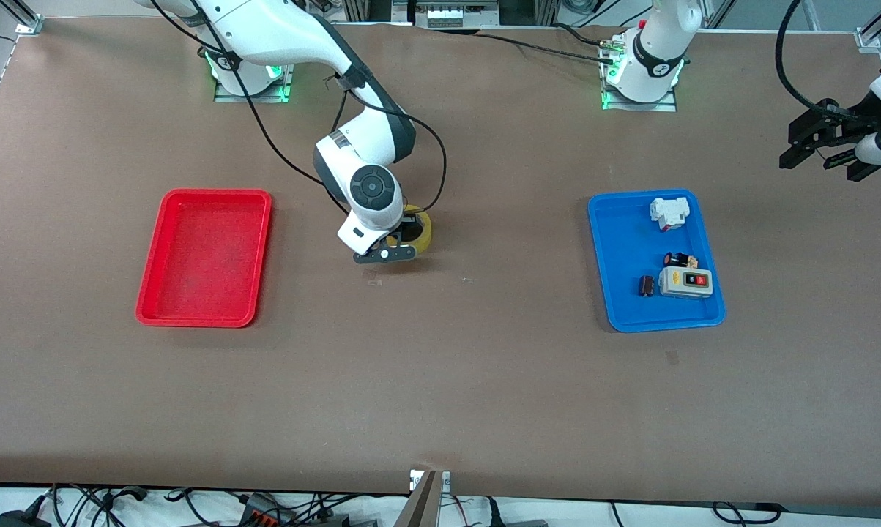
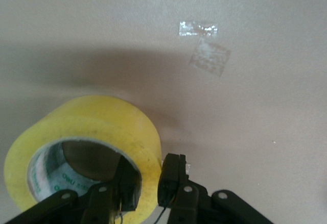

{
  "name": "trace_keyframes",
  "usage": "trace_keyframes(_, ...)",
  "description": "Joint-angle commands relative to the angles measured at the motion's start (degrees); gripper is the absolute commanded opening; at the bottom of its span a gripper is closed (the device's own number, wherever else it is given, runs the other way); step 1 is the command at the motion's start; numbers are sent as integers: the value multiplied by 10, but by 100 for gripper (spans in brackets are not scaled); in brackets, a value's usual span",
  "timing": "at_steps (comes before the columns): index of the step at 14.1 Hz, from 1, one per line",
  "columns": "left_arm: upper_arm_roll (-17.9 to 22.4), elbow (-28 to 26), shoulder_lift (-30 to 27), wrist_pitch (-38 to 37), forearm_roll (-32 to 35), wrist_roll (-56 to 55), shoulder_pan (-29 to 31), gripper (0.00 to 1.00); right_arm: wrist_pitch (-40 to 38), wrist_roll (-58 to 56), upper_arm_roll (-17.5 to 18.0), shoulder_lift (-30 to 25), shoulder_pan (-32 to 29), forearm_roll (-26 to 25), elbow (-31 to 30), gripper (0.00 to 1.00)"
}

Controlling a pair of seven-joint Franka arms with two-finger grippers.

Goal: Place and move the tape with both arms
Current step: 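Grasp the tape roll with the right gripper and carry it to the red tray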

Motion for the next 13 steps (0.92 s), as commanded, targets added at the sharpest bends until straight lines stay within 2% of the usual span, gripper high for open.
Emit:
trace_keyframes(1, 28, 9, 5, -14, -21, -2, -19, 100, -37, 6, -9, -38, -11, 10, 10, 2)
trace_keyframes(4, 37, 5, 4, -28, -19, -40, -41, 100, -122, -3, -9, -123, -87, 8, 5, 2)
trace_keyframes(7, 34, 8, 14, -29, -22, -42, -33, 100, -171, -76, -13, -150, -197, -8, -20, 2)
trace_keyframes(10, 33, 10, 17, -35, -33, -76, -28, 100, -153, -179, -17, -140, -312, -49, -49, 3)
trace_keyframes(13, 35, 11, 16, -50, -47, -93, -18, 100, -79, -274, -18, -149, -388, -70, -129, 4)
